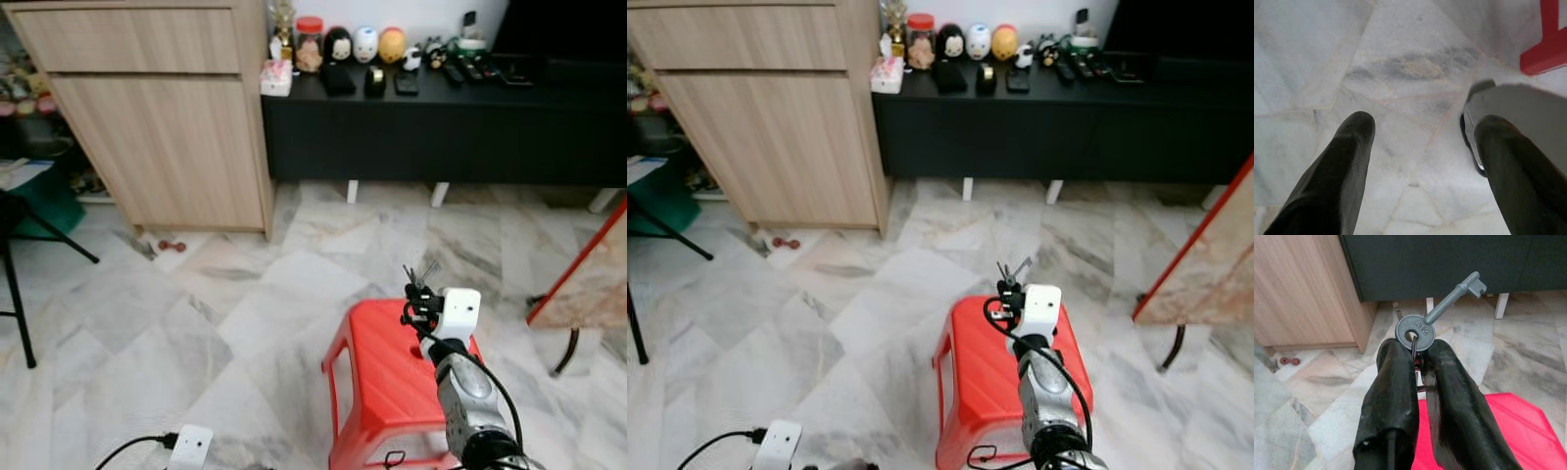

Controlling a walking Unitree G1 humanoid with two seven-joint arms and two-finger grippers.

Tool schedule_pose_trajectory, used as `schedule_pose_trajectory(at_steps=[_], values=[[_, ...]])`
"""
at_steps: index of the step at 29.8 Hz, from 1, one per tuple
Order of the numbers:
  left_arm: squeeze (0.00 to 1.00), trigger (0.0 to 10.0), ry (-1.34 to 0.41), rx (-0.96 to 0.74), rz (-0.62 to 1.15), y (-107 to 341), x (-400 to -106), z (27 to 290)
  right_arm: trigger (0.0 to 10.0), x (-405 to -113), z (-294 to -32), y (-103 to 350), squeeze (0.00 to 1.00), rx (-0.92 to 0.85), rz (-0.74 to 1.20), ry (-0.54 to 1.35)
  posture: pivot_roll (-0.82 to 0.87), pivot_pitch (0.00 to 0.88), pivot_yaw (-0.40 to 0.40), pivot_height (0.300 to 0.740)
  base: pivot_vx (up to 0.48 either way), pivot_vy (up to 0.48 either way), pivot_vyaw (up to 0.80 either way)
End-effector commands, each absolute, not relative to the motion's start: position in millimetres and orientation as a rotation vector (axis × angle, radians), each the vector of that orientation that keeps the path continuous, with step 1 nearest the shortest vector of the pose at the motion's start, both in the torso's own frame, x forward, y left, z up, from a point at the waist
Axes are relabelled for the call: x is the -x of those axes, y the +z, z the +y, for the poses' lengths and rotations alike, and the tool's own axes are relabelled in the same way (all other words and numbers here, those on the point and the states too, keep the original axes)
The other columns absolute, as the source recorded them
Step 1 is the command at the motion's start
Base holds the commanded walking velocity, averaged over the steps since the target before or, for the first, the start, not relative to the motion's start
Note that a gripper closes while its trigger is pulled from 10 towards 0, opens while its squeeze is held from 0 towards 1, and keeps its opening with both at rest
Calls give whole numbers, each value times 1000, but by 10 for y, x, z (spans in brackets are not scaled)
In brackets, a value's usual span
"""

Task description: Hang keys on a hook

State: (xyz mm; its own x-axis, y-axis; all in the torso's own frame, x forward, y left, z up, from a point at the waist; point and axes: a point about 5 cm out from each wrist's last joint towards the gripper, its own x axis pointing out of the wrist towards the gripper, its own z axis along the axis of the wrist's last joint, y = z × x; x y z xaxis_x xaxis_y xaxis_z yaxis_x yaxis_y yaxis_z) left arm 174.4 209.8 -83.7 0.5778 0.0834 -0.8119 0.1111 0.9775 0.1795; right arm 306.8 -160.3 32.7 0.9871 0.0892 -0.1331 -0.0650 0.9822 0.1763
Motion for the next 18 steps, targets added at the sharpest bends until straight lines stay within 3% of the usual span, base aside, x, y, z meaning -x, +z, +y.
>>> schedule_pose_trajectory(at_steps=[1,15,18], values=[[0,10000,-28,-217,985,-875,-1672,2080,10000,-3085,-1613,364,0,-166,120,74,45,0,-40,737,0,0,0],[0,10000,-28,-197,977,-875,-1675,2059,10000,-3069,-1613,329,0,-172,140,77,44,0,-44,740,0,0,0],[0,10000,-28,-194,976,-875,-1677,2054,10000,-3070,-1616,327,0,-171,143,77,44,0,-44,740,-326,0,0]])
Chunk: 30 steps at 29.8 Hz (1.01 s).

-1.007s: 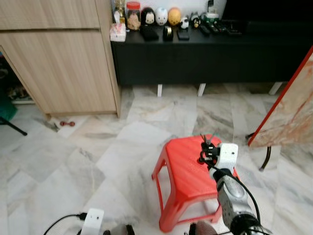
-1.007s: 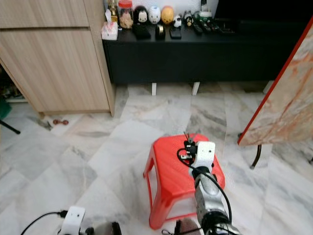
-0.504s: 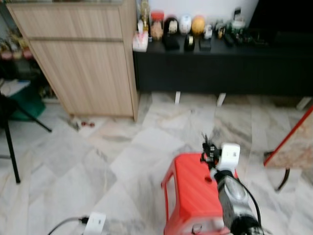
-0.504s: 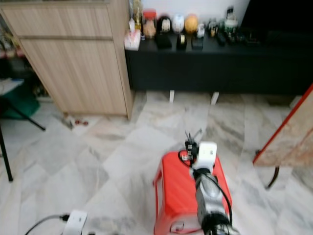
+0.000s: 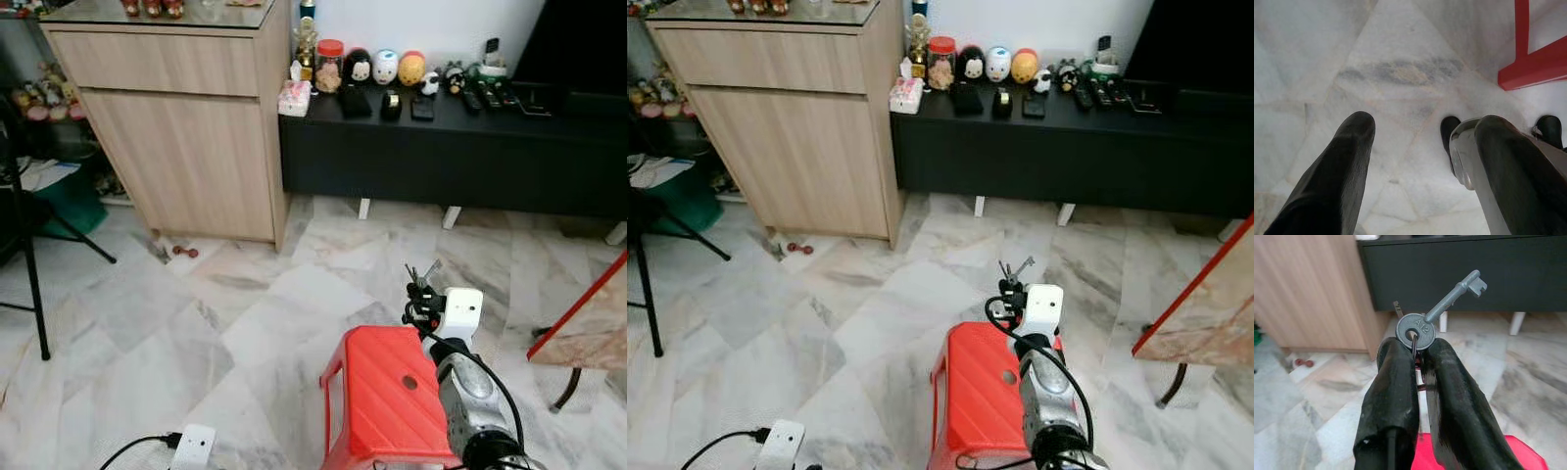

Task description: Hang keys on a hook

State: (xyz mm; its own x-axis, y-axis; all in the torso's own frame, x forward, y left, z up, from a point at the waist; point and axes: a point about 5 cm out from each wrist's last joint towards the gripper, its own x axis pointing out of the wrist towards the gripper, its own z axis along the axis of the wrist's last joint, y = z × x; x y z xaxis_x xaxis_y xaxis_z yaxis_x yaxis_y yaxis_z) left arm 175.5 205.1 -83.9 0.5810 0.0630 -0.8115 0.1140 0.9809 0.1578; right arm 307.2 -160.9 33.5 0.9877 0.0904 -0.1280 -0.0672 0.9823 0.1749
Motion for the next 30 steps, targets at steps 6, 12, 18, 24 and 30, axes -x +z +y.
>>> schedule_pose_trajectory(at_steps=[6,12,18,24,30], values=[[0,10000,-29,-188,973,-873,-1683,2047,10000,-3070,-1616,318,0,-168,153,77,43,0,-45,740,-346,0,0],[0,10000,-30,-187,973,-874,-1682,2043,10000,-3071,-1619,317,0,-166,154,73,43,0,-45,740,-344,0,0],[0,10000,-33,-190,970,-873,-1683,2041,10000,-3072,-1617,319,0,-169,152,71,43,0,-46,740,-149,0,0],[0,10000,-34,-191,972,-875,-1682,2037,10000,-3088,-1656,346,0,-160,137,41,43,0,-45,740,0,0,0],[0,10000,-34,-192,969,-873,-1686,2034,10000,-3087,-1673,339,0,-150,147,34,43,0,-46,740,0,0,0]])
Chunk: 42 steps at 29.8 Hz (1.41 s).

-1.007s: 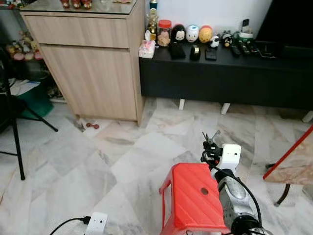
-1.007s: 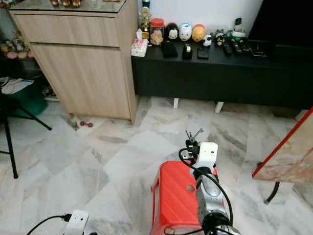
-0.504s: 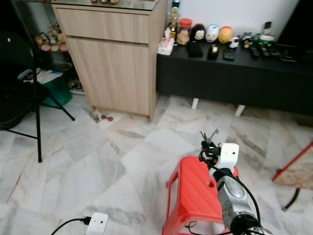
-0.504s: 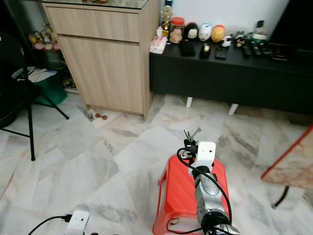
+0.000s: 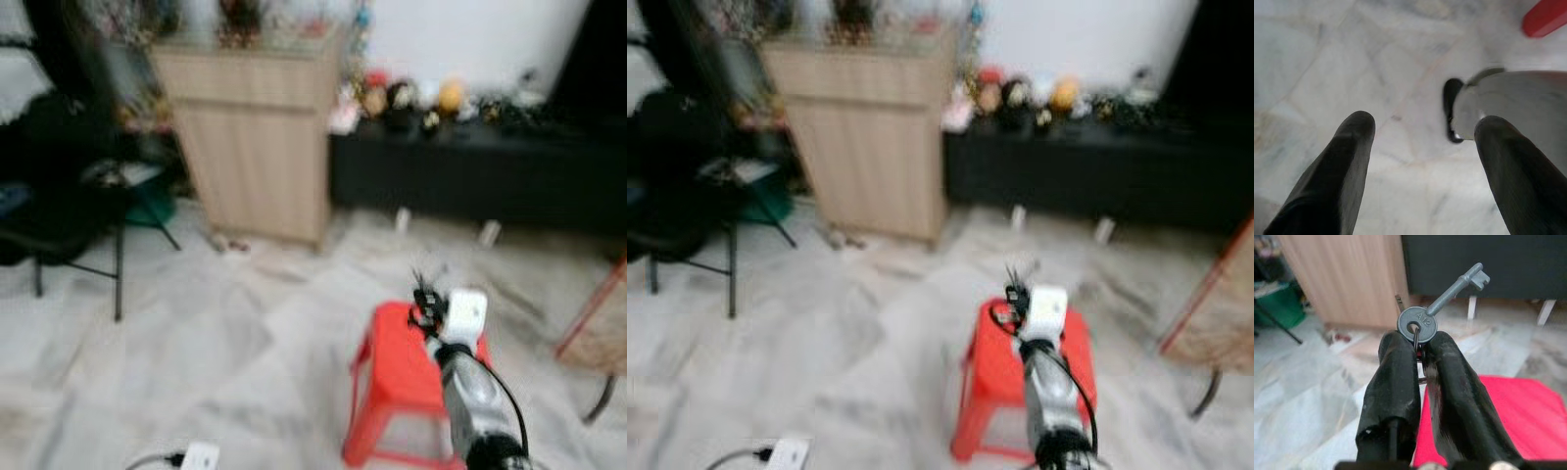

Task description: Hang keys on a hook

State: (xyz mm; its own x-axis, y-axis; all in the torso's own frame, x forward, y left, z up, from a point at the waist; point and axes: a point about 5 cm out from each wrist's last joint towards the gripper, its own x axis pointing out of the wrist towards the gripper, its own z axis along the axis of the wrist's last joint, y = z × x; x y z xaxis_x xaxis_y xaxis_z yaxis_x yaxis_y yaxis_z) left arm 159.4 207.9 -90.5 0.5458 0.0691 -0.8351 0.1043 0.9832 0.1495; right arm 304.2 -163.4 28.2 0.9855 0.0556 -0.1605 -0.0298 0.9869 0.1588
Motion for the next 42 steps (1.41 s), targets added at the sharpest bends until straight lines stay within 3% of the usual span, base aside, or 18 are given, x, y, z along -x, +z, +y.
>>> schedule_pose_trajectory(at_steps=[1,13,42], values=[[0,10000,-35,-192,969,-873,-1688,2032,10000,-3087,-1674,340,0,-149,146,34,42,0,-46,740,0,0,0],[0,10000,-54,-211,962,-868,-1701,2015,10000,-3111,-1680,366,0,-142,143,27,40,0,-45,740,0,-21,0],[0,10000,-77,-226,958,-866,-1717,1981,10000,-3140,-1752,349,0,-107,192,-20,13,0,-40,740,0,-464,0]])
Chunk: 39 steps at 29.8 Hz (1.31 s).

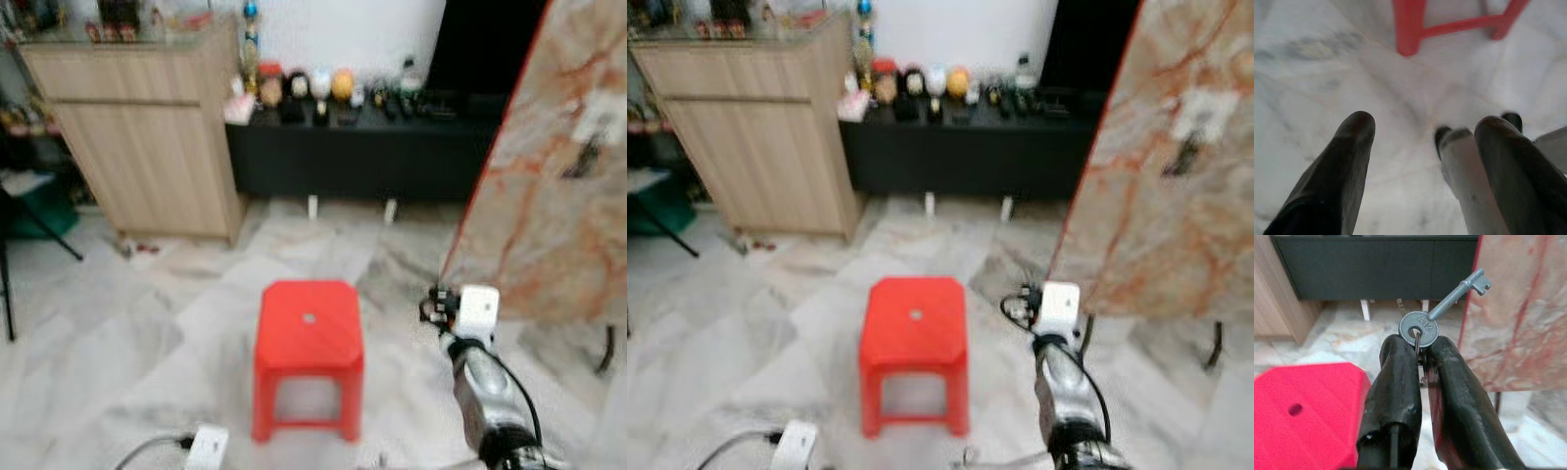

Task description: Hang keys on a hook

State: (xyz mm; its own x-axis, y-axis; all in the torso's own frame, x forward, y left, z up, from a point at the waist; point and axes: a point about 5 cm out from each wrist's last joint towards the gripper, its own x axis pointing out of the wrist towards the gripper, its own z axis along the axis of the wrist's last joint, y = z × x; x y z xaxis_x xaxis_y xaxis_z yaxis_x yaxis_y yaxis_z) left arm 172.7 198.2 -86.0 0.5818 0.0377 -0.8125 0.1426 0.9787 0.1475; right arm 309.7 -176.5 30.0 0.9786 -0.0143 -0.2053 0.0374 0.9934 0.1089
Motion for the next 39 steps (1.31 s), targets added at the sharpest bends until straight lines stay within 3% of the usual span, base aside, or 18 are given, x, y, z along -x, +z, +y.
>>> schedule_pose_trajectory(at_steps=[1,27,34,39], values=[[0,10000,-77,-227,960,-869,-1712,1982,10000,-3141,-1758,352,0,-106,191,-22,10,0,-38,740,0,-472,0],[0,10000,-68,-241,953,-851,-1717,2062,10000,-3153,-1806,361,0,-83,198,-58,0,0,-23,740,0,-472,0],[0,10000,-74,-258,910,-790,-1825,2093,10000,-3154,-1809,353,0,-67,211,-61,-11,0,-13,740,0,-454,0],[0,10000,-84,-296,791,-623,-2082,2149,10000,-3160,-1820,346,0,-40,235,-45,-9,0,-11,740,0,0,0]])
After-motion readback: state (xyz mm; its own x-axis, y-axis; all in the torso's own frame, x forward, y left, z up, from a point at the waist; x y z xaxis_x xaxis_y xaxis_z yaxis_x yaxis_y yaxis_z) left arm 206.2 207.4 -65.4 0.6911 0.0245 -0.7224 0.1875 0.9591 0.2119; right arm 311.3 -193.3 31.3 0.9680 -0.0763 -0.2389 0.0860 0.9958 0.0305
